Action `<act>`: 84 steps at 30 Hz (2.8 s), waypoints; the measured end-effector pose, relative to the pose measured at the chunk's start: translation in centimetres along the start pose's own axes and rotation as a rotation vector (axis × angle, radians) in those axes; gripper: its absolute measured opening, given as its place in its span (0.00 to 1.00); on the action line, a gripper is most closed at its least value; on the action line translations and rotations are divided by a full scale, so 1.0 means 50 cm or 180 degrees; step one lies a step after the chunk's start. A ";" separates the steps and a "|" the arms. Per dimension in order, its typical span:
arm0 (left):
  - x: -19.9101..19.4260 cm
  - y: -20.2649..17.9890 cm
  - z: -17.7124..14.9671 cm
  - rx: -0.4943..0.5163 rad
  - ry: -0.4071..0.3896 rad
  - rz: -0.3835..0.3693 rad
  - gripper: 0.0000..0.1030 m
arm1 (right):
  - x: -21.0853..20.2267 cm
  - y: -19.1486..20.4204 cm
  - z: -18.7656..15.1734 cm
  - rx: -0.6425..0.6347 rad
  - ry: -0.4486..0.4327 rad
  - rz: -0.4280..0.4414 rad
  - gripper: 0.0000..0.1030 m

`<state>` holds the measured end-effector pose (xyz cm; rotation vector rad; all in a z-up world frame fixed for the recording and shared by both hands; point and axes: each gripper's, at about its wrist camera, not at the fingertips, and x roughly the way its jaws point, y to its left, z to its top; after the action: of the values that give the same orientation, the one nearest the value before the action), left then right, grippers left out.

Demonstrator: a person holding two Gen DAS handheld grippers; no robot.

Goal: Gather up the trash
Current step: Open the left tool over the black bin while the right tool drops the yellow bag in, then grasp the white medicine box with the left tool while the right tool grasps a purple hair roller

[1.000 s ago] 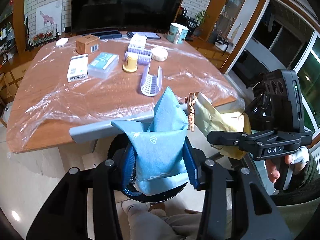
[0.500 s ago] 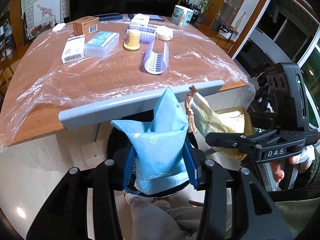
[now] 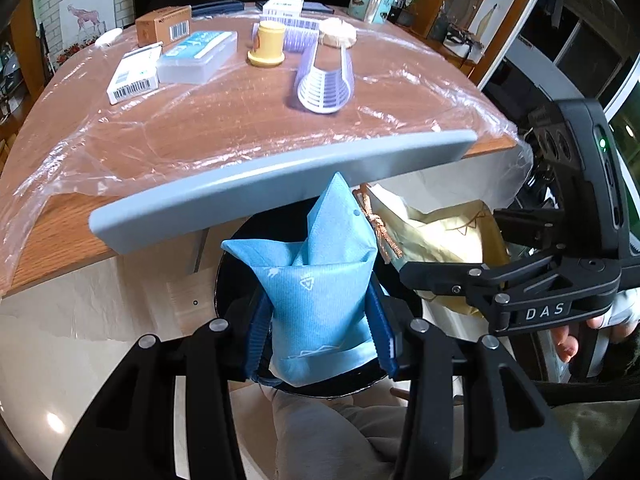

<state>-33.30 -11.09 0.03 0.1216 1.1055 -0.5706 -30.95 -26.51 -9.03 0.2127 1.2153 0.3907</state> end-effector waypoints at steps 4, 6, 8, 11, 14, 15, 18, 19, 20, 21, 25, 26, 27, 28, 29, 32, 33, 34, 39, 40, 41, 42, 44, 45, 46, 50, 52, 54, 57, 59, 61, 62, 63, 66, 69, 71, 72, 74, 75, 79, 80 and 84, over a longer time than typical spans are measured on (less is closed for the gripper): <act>0.018 0.007 -0.001 -0.0007 0.0055 0.0022 0.45 | 0.019 -0.006 0.001 0.0012 0.0057 -0.0032 0.66; 0.027 0.008 -0.001 -0.0009 0.0076 0.0029 0.45 | 0.025 -0.012 0.001 0.0021 0.0084 -0.0049 0.66; 0.032 0.011 -0.003 -0.0015 0.0095 0.0038 0.45 | 0.033 -0.011 0.002 0.0036 0.0107 -0.0074 0.66; 0.043 0.014 -0.004 -0.0017 0.0128 0.0057 0.45 | 0.045 -0.015 0.005 0.0054 0.0130 -0.0094 0.66; 0.052 0.018 -0.003 -0.0024 0.0154 0.0067 0.45 | 0.051 -0.016 0.004 0.0059 0.0148 -0.0124 0.66; 0.055 0.019 -0.004 -0.0027 0.0165 0.0066 0.45 | 0.054 -0.017 0.004 0.0064 0.0158 -0.0134 0.66; 0.065 0.016 0.000 -0.0026 0.0194 0.0068 0.45 | 0.061 -0.021 0.003 0.0075 0.0180 -0.0153 0.66; 0.068 0.015 0.002 -0.0025 0.0201 0.0068 0.45 | 0.064 -0.022 0.003 0.0080 0.0186 -0.0161 0.66; 0.071 0.015 0.003 -0.0024 0.0207 0.0059 0.45 | 0.064 -0.023 0.003 0.0082 0.0189 -0.0162 0.67; 0.072 0.014 0.003 -0.0014 0.0199 0.0031 0.45 | 0.064 -0.023 0.004 0.0080 0.0177 -0.0166 0.68; 0.067 0.010 0.006 0.0018 0.0094 0.0065 0.69 | 0.048 -0.015 0.002 0.0001 0.0074 -0.0306 0.85; 0.065 0.011 0.006 0.0004 0.0086 0.0045 0.69 | 0.044 -0.014 0.003 -0.0011 0.0049 -0.0349 0.88; 0.064 0.015 0.005 -0.0020 0.0091 0.0041 0.69 | 0.036 -0.016 0.001 -0.0002 0.0028 -0.0344 0.89; 0.063 0.018 0.005 -0.0042 0.0087 0.0039 0.69 | 0.032 -0.019 0.001 0.0016 0.0016 -0.0324 0.89; 0.060 0.021 0.006 -0.0062 0.0079 0.0033 0.69 | 0.023 -0.022 -0.001 0.0040 -0.0009 -0.0295 0.89; 0.050 0.025 0.005 -0.0121 0.0061 0.0013 0.69 | 0.002 -0.025 -0.006 0.0058 -0.0067 -0.0285 0.89; 0.045 0.026 0.004 -0.0131 0.0055 0.0014 0.69 | -0.011 -0.024 -0.009 0.0059 -0.0105 -0.0277 0.89; 0.038 0.027 0.003 -0.0139 0.0038 0.0018 0.69 | -0.026 -0.022 -0.011 0.0050 -0.0153 -0.0265 0.89; -0.031 0.027 0.011 -0.0142 -0.0157 -0.0122 0.69 | -0.121 0.007 -0.011 -0.0102 -0.0512 -0.0270 0.90; -0.050 0.029 0.010 -0.0135 -0.0216 -0.0158 0.69 | -0.141 0.014 -0.007 -0.0135 -0.0601 -0.0284 0.91; -0.068 0.026 0.015 -0.0119 -0.0292 -0.0192 0.70 | -0.162 0.022 0.001 -0.0172 -0.0714 -0.0312 0.94; -0.090 0.026 0.019 -0.0096 -0.0383 -0.0208 0.75 | -0.180 0.029 0.009 -0.0203 -0.0824 -0.0346 0.96; -0.141 0.035 0.037 -0.0071 -0.0656 -0.0094 0.85 | -0.199 0.042 0.029 -0.0235 -0.0967 -0.0415 0.96; -0.158 0.043 0.050 -0.0093 -0.0773 0.0001 0.89 | -0.206 0.052 0.046 -0.0276 -0.1057 -0.0475 0.96; -0.168 0.052 0.060 -0.0129 -0.0859 0.0080 0.94 | -0.206 0.059 0.061 -0.0315 -0.1099 -0.0507 0.96; -0.179 0.126 0.111 -0.0420 -0.1012 0.0455 0.96 | -0.172 0.084 0.114 -0.0431 -0.1073 -0.0595 0.96; -0.167 0.167 0.136 -0.0589 -0.1000 0.0559 0.96 | -0.151 0.089 0.140 -0.0383 -0.0992 -0.0585 0.96; -0.153 0.198 0.160 -0.0696 -0.0970 0.0652 0.96 | -0.131 0.089 0.153 -0.0305 -0.0954 -0.0562 0.96; -0.129 0.233 0.189 -0.0770 -0.0913 0.0727 0.96 | -0.095 0.085 0.180 -0.0186 -0.0873 -0.0561 0.96; -0.109 0.248 0.205 -0.0781 -0.0875 0.0785 0.96 | -0.075 0.085 0.193 -0.0145 -0.0832 -0.0590 0.96; -0.091 0.265 0.221 -0.0776 -0.0823 0.0840 0.96 | -0.060 0.083 0.205 -0.0113 -0.0809 -0.0643 0.96; -0.082 0.275 0.231 -0.0784 -0.0796 0.0852 0.96 | -0.051 0.082 0.213 -0.0090 -0.0795 -0.0653 0.96; -0.076 0.282 0.237 -0.0791 -0.0779 0.0853 0.96 | -0.045 0.082 0.216 -0.0076 -0.0786 -0.0656 0.96; -0.044 0.308 0.268 -0.0824 -0.0701 0.0876 0.96 | -0.028 0.082 0.228 -0.0025 -0.0759 -0.0698 0.96; -0.018 0.328 0.290 -0.0855 -0.0646 0.0879 0.96 | -0.021 0.080 0.235 0.0033 -0.0762 -0.0696 0.96; -0.006 0.334 0.300 -0.0872 -0.0608 0.0819 0.96 | -0.016 0.077 0.240 0.0078 -0.0749 -0.0680 0.95; -0.001 0.336 0.305 -0.0859 -0.0593 0.0775 0.96 | -0.013 0.075 0.243 0.0103 -0.0746 -0.0682 0.95; 0.008 0.332 0.316 -0.0776 -0.0577 0.0793 0.96 | -0.008 0.073 0.246 0.0142 -0.0745 -0.0690 0.95; 0.015 0.329 0.321 -0.0708 -0.0563 0.0824 0.95 | -0.006 0.072 0.245 0.0161 -0.0744 -0.0696 0.94; 0.040 0.325 0.339 -0.0554 -0.0486 0.0873 0.87 | 0.005 0.063 0.251 0.0256 -0.0719 -0.0681 0.88; 0.044 0.325 0.343 -0.0533 -0.0471 0.0877 0.86 | 0.007 0.060 0.252 0.0281 -0.0717 -0.0674 0.88; 0.060 0.327 0.354 -0.0493 -0.0413 0.0848 0.80 | 0.007 0.057 0.253 0.0327 -0.0726 -0.0680 0.86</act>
<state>-9.98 -4.84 2.50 0.0940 0.9841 -0.2500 -19.48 -23.19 -3.99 0.2074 1.0216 0.1143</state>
